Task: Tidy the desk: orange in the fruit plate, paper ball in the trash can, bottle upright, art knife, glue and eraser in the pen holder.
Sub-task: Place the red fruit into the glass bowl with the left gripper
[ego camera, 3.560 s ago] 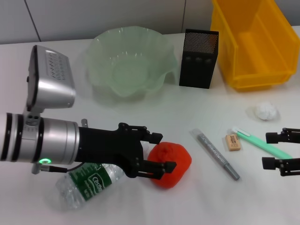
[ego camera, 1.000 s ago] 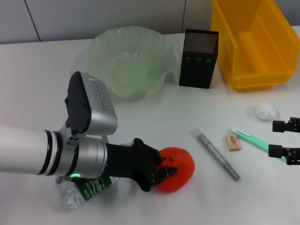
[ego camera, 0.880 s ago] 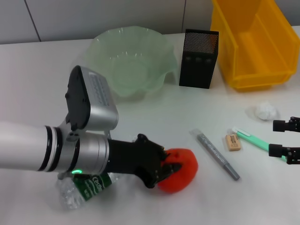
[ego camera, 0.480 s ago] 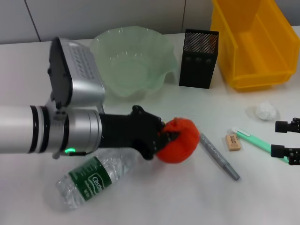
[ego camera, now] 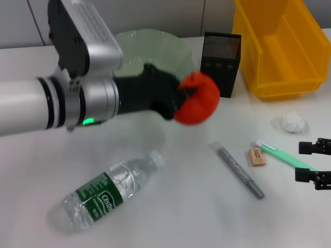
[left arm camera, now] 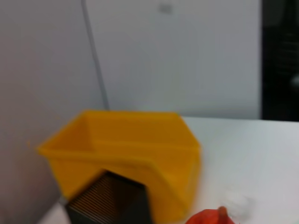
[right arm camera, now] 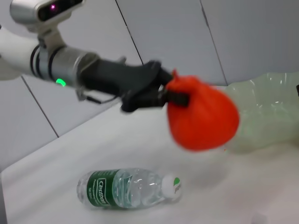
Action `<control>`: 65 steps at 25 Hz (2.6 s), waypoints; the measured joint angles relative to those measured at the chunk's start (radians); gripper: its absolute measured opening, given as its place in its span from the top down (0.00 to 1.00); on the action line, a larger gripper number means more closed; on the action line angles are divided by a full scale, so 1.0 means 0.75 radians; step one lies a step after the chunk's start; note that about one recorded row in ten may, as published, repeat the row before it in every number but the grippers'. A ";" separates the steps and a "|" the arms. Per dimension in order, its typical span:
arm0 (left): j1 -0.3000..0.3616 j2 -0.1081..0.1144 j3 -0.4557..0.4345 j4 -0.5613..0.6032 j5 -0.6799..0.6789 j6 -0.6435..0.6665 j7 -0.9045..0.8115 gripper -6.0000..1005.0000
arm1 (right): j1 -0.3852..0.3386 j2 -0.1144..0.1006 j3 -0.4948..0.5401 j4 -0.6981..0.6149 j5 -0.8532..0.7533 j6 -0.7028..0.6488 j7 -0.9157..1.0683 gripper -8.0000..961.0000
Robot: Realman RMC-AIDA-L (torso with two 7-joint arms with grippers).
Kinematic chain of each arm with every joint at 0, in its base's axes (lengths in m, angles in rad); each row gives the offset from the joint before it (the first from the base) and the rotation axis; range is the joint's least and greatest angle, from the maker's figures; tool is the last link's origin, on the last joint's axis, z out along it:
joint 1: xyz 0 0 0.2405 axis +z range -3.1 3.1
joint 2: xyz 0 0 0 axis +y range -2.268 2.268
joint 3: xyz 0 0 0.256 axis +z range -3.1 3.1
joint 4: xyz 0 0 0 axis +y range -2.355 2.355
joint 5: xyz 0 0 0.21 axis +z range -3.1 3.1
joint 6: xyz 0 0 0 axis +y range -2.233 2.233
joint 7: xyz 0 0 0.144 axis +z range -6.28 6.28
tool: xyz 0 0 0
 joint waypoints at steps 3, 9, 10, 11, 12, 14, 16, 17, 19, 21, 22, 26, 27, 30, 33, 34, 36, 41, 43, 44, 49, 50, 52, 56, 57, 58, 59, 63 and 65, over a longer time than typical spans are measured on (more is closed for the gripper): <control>-0.032 -0.001 0.001 -0.001 0.002 0.119 0.012 0.94 | 0.001 0.004 -0.001 0.001 -0.002 0.000 -0.003 0.13; -0.063 -0.002 0.038 -0.036 0.019 0.388 0.033 0.93 | 0.000 0.006 -0.002 0.009 -0.004 0.000 -0.010 0.13; -0.072 -0.001 0.061 -0.055 0.030 0.459 0.033 0.93 | 0.000 0.006 -0.002 0.012 -0.004 0.001 -0.011 0.13; -0.078 -0.001 0.078 -0.070 0.039 0.504 0.033 0.93 | 0.002 0.006 -0.003 0.016 -0.004 0.001 -0.012 0.13; -0.087 -0.001 0.099 -0.089 0.048 0.562 0.033 0.92 | 0.002 0.006 -0.003 0.016 -0.004 0.001 -0.012 0.13; -0.110 -0.002 0.138 -0.134 0.058 0.648 0.033 0.92 | 0.005 0.005 -0.005 0.017 -0.004 0.002 -0.012 0.13; -0.135 -0.004 0.154 -0.181 0.059 0.703 0.033 0.91 | 0.009 0.006 -0.012 0.017 -0.004 0.002 -0.012 0.13; -0.148 -0.005 0.157 -0.206 0.057 0.726 0.032 0.91 | 0.010 0.006 -0.015 0.017 -0.004 0.002 -0.012 0.13; -0.170 -0.006 0.162 -0.247 0.053 0.769 0.031 0.90 | 0.013 0.006 -0.019 0.020 -0.004 0.002 -0.013 0.13; -0.182 -0.006 0.184 -0.274 0.053 0.843 0.031 0.90 | 0.022 0.007 -0.019 0.035 -0.004 0.002 -0.013 0.13; -0.185 -0.006 0.200 -0.283 0.053 0.885 0.031 0.90 | 0.022 0.007 -0.019 0.035 -0.004 0.002 -0.013 0.13; -0.193 -0.006 0.246 -0.309 0.061 1.010 0.033 0.88 | 0.034 0.005 -0.036 0.051 -0.004 0.002 -0.014 0.13; -0.196 -0.006 0.247 -0.316 0.062 1.022 0.034 0.88 | 0.035 0.004 -0.038 0.052 -0.004 0.002 -0.014 0.13; -0.203 -0.006 0.249 -0.336 0.069 1.055 0.034 0.87 | 0.035 0.004 -0.037 0.052 -0.004 0.002 -0.014 0.13; -0.204 -0.006 0.248 -0.360 0.071 1.067 0.034 0.87 | 0.035 0.003 -0.037 0.052 -0.001 0.002 -0.014 0.13; -0.205 -0.006 0.247 -0.369 0.072 1.068 0.034 0.86 | 0.034 0.002 -0.037 0.052 -0.001 0.002 -0.014 0.13; -0.207 -0.006 0.247 -0.388 0.072 1.066 0.034 0.86 | 0.034 0.002 -0.036 0.052 0.000 0.002 -0.014 0.13; -0.207 -0.006 0.249 -0.425 0.085 1.056 0.033 0.84 | 0.035 0.004 -0.037 0.052 0.002 0.002 -0.014 0.13; -0.207 -0.006 0.243 -0.431 0.087 1.040 0.026 0.84 | 0.035 0.004 -0.037 0.052 0.002 0.002 -0.014 0.13; -0.207 -0.006 0.240 -0.431 0.086 1.031 0.023 0.84 | 0.035 0.004 -0.037 0.052 0.002 0.002 -0.014 0.13; -0.202 -0.005 0.234 -0.419 0.090 1.011 0.023 0.82 | 0.035 0.007 -0.037 0.051 0.002 0.002 -0.014 0.13; -0.202 -0.005 0.234 -0.416 0.092 1.012 0.026 0.79 | 0.035 0.007 -0.037 0.052 0.002 0.002 -0.014 0.13; -0.199 -0.006 0.235 -0.403 0.095 1.018 0.030 0.73 | 0.035 0.007 -0.037 0.052 0.002 0.002 -0.014 0.13; -0.193 -0.006 0.233 -0.388 0.097 1.023 0.030 0.59 | 0.032 0.007 -0.032 0.051 0.002 0.002 -0.014 0.13; -0.191 -0.006 0.232 -0.387 0.097 1.028 0.030 0.55 | 0.031 0.007 -0.030 0.051 0.001 0.002 -0.013 0.13; -0.188 -0.006 0.232 -0.385 0.098 1.038 0.030 0.50 | 0.030 0.007 -0.029 0.052 0.001 0.002 -0.014 0.13; -0.182 -0.006 0.232 -0.380 0.099 1.050 0.030 0.46 | 0.030 0.007 -0.027 0.052 0.000 0.002 -0.014 0.13; -0.139 -0.002 0.225 -0.322 0.099 1.042 0.019 0.41 | 0.028 0.007 -0.024 0.052 0.002 0.002 -0.014 0.13; -0.102 0.000 0.208 -0.270 0.093 1.015 0.006 0.41 | 0.028 0.005 -0.020 0.051 0.006 0.002 -0.006 0.13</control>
